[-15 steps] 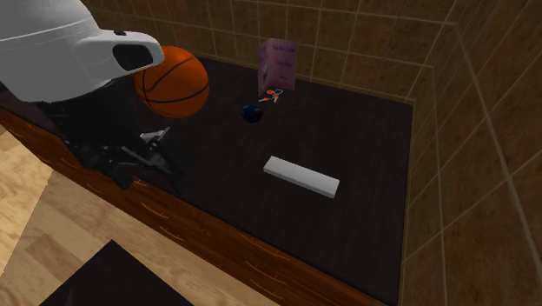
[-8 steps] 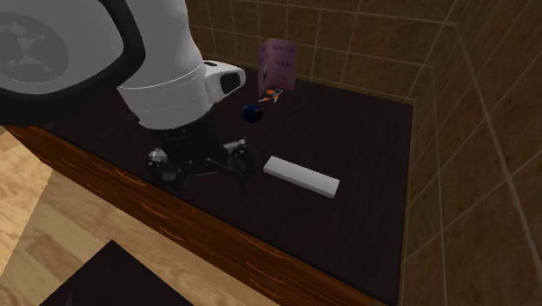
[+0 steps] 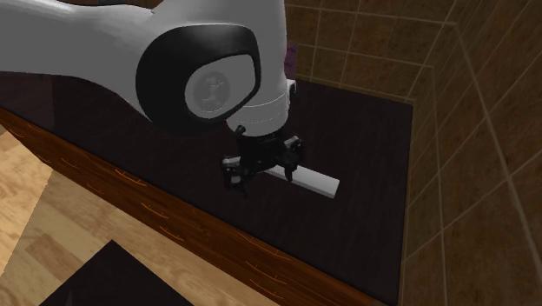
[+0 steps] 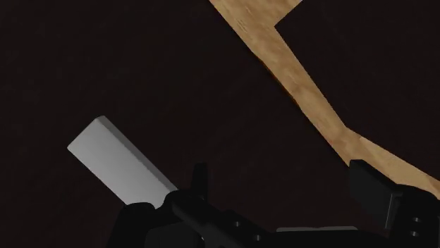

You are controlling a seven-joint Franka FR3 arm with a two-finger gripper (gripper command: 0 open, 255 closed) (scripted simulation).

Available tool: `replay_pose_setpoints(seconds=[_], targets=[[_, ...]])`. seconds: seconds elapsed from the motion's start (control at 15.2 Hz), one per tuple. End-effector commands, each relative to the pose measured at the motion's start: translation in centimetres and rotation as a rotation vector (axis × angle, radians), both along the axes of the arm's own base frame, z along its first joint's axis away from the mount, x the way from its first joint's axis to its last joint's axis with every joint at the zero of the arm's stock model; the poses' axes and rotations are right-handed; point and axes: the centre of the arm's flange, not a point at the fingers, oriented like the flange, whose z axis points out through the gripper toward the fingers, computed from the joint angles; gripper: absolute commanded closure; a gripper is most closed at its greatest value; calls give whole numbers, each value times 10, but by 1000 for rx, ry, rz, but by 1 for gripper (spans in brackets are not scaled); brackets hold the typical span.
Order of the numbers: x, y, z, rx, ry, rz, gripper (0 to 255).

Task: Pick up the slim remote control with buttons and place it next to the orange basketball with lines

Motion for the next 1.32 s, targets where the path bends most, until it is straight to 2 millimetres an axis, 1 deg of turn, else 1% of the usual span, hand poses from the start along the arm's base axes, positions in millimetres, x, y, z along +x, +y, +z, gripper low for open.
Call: replay_pose_setpoints(seconds=[0.0,0.2,0.4,0.73,0.79,1.25], targets=[[21,-9,-13,5,5,84,0],[55,-20,-32,15,11,198,0],[90,-27,-50,25,18,312,0],[149,-29,-82,41,30,502,0],[158,-28,-87,44,32,532,0],[159,-29,-124,44,32,532,0]])
